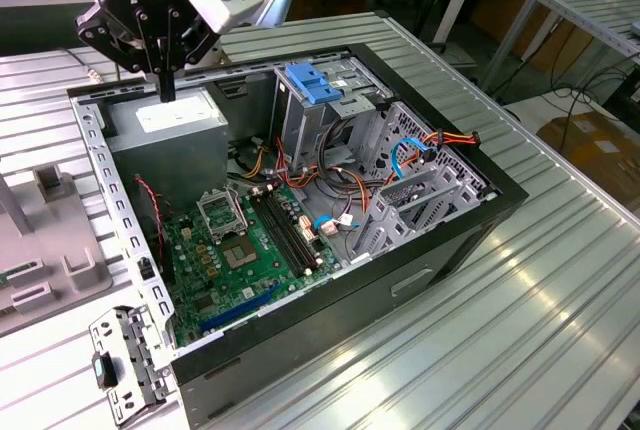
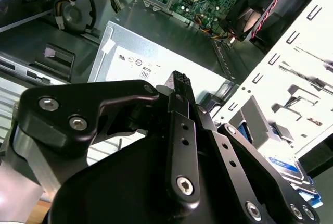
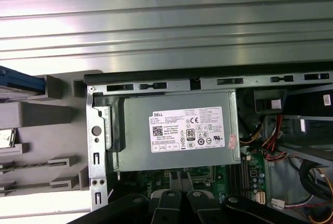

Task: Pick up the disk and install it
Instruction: 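Reach for the disk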

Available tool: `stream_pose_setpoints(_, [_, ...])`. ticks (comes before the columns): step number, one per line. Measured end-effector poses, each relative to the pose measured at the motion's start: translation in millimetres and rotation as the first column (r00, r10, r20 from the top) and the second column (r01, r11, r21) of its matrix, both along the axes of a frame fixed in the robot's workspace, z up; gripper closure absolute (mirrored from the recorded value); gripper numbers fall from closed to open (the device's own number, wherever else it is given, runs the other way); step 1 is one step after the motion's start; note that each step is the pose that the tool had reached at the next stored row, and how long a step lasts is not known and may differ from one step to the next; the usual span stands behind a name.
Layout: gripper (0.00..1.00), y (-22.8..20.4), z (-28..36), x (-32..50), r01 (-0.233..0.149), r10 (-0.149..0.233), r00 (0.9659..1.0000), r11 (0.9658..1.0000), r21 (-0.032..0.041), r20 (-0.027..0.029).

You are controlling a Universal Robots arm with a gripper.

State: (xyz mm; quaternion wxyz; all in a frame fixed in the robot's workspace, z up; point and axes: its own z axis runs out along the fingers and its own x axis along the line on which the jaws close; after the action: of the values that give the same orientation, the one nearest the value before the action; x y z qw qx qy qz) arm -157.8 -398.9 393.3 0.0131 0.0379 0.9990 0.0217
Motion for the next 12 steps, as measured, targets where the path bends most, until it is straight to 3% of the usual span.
stream_pose_setpoints(12, [0.89, 0.0, 0.0, -5.9, 0.000, 0.000, 1.0000, 1.0000, 0.0000, 0.0000])
